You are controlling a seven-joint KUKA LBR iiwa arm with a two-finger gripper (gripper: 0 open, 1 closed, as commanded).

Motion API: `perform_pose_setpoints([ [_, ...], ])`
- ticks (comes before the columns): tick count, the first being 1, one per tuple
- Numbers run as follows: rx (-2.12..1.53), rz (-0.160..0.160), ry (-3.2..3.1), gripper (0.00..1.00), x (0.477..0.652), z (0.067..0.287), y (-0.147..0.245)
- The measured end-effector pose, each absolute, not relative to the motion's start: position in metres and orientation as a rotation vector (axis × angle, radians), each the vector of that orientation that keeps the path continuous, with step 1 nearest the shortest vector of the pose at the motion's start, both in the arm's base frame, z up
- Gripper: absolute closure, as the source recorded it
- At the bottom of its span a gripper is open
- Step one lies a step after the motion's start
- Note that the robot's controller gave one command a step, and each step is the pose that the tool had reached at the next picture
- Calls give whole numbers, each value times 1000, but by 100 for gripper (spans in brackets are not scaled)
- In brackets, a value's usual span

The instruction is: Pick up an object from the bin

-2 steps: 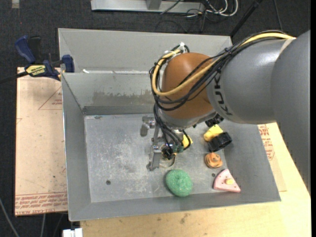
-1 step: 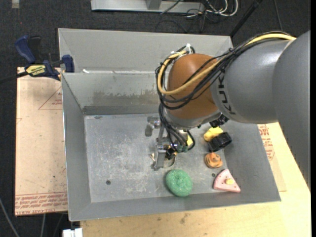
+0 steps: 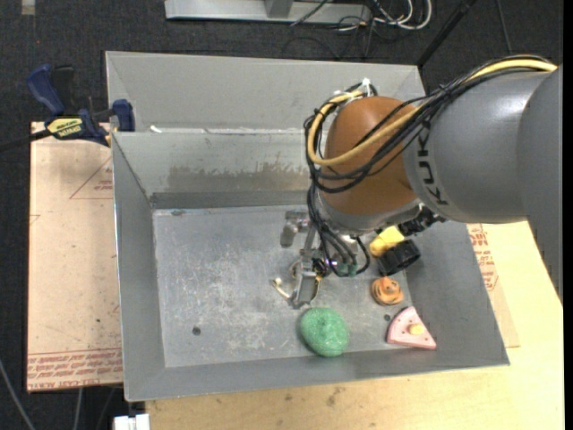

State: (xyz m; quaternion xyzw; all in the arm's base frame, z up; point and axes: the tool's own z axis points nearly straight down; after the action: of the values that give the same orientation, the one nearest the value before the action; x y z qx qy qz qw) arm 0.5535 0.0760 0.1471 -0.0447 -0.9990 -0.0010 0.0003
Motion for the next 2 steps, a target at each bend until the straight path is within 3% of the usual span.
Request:
perform_pose_setpoints([
  [1, -135, -2, -3141, 0, 562, 150, 40],
  [2, -204, 0, -3138, 0, 565, 131, 34],
])
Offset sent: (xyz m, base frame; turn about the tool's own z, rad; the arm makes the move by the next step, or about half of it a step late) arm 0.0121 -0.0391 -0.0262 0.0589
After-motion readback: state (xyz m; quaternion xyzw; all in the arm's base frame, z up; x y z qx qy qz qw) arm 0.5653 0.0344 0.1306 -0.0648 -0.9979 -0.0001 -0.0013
